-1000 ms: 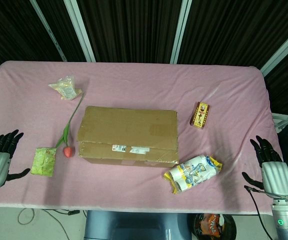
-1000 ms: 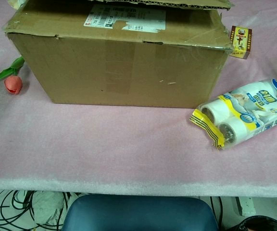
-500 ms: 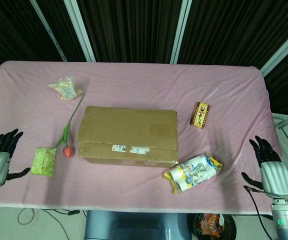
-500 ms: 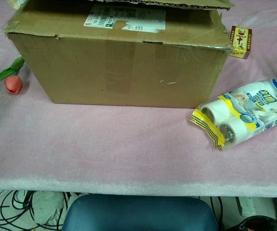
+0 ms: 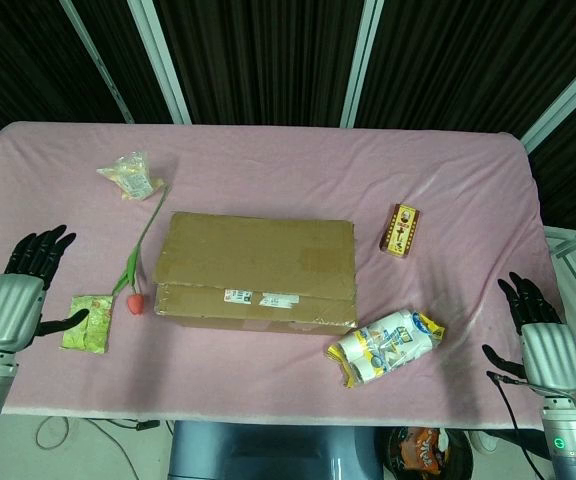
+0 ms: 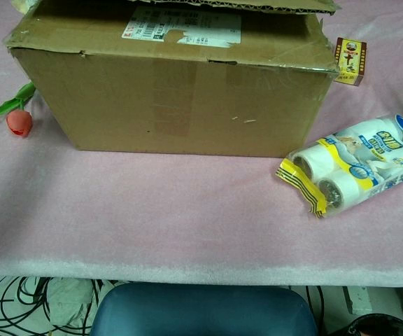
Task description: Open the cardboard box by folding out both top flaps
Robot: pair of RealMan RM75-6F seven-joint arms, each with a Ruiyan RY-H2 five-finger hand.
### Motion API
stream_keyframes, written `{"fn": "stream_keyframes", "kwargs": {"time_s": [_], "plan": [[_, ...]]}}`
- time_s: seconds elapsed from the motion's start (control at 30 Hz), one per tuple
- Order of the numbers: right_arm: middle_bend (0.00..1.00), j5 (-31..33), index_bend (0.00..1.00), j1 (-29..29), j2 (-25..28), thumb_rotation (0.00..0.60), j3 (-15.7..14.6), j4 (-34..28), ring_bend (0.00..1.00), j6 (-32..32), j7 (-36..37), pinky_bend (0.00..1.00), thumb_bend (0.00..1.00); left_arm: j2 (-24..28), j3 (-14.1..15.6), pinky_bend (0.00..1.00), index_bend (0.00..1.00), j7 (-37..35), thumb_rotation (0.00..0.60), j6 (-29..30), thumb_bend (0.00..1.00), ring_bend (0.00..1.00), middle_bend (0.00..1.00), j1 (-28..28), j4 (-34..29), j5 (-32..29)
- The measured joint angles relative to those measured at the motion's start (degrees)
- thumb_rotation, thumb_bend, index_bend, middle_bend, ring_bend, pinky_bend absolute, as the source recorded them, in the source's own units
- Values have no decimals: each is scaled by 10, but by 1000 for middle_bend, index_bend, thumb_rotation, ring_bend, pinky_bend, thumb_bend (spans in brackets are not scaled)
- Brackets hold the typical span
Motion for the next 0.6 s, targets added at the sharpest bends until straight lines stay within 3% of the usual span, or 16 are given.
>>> {"fn": "stream_keyframes", "kwargs": {"time_s": [0.33,0.6], "plan": [[0,13,0,4,-2,600,4,1,32,-11,5,227,240,-3,-47,0,0,70,600,-83,124,0,0,-80,-68,-71],[0,20,0,5,0,600,6,-2,32,-17,11,227,240,-46,-67,0,0,141,600,-123,156,0,0,-139,-82,-129]]}}
